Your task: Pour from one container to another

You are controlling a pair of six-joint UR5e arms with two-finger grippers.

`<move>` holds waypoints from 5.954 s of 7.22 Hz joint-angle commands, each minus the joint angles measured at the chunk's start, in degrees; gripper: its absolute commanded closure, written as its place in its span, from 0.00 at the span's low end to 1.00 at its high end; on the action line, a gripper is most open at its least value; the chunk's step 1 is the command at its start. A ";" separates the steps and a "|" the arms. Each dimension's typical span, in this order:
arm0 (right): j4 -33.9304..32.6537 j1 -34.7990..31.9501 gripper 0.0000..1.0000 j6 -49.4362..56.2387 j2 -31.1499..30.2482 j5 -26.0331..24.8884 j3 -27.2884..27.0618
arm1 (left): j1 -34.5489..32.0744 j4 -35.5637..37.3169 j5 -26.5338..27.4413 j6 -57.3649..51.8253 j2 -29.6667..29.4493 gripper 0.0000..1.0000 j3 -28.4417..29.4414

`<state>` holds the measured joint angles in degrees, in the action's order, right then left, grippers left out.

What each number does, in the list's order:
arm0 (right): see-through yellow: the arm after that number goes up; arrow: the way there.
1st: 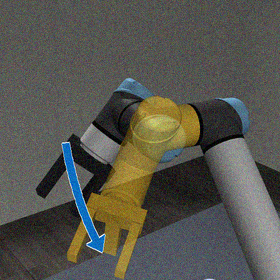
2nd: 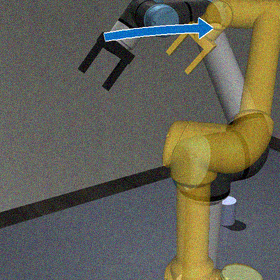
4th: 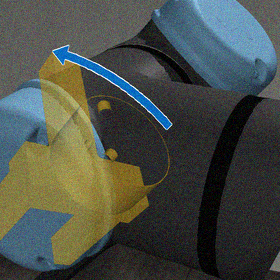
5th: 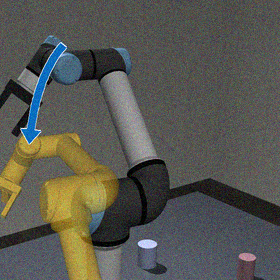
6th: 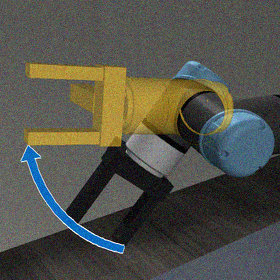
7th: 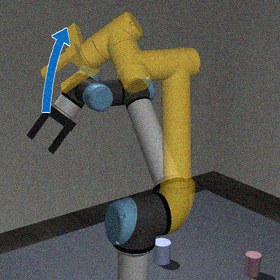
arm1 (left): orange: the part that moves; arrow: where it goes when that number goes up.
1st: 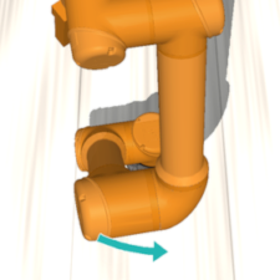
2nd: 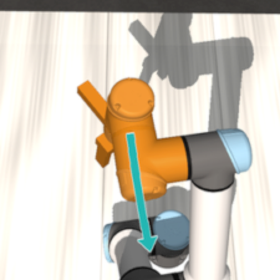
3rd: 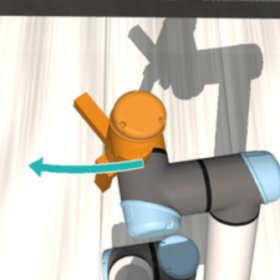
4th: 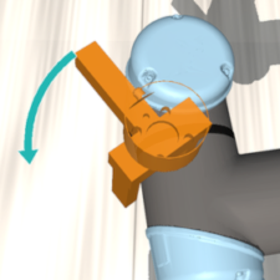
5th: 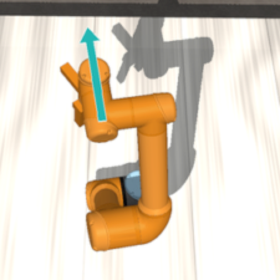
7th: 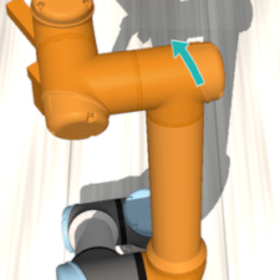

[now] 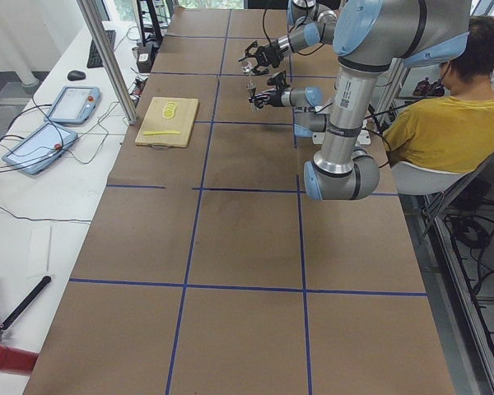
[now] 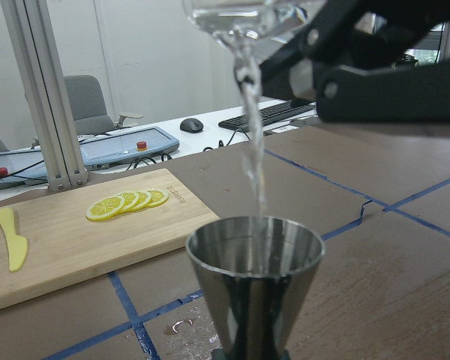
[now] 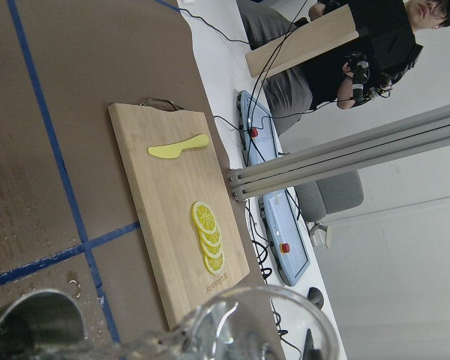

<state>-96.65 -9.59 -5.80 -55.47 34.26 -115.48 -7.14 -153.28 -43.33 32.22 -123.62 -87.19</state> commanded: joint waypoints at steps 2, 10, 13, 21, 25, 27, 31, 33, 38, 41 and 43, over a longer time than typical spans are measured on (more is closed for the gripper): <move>-0.64 0.01 1.00 3.32 0.09 -0.42 -0.27 | -0.07 0.00 0.09 0.03 -0.04 1.00 0.00; -0.12 0.27 1.00 -2.40 0.28 -0.69 -0.27 | -0.07 0.00 0.18 0.03 -0.22 1.00 -0.09; 0.06 0.36 1.00 -22.58 -0.51 -0.60 -0.54 | -0.51 -0.53 0.70 0.29 -0.22 1.00 -0.35; -0.03 -0.08 1.00 -65.70 -15.36 2.74 -12.40 | -7.72 -15.09 0.18 -0.15 16.61 1.00 -6.30; 22.39 -0.08 1.00 -67.41 -29.49 5.35 -12.58 | -7.80 -32.22 0.70 -0.14 36.57 1.00 -7.38; 23.26 -0.43 1.00 -66.88 -32.68 6.17 -12.49 | -7.80 -39.75 1.75 1.00 44.40 1.00 -5.64; 23.35 -1.49 1.00 -66.44 -33.04 6.25 -11.88 | -7.02 -56.16 11.50 3.19 47.24 1.00 5.80; 23.35 -1.40 1.00 -66.53 -32.69 6.25 -11.61 | -6.49 -55.64 10.82 3.20 46.89 1.00 6.24; 23.44 -1.23 1.00 -66.62 -32.51 6.25 -10.64 | -5.87 -49.94 4.40 9.43 46.37 1.00 7.21; 23.44 -1.23 1.00 -66.62 -31.37 6.25 -10.56 | -5.61 -49.75 4.40 9.44 45.67 1.00 7.47; 23.35 -1.23 1.00 -66.62 -31.28 6.25 -10.56 | -5.61 -49.75 4.39 9.44 44.09 1.00 9.04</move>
<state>-73.27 -10.81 -72.42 -86.83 40.52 -126.05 -12.79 -203.04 -38.92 41.65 -78.54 -79.12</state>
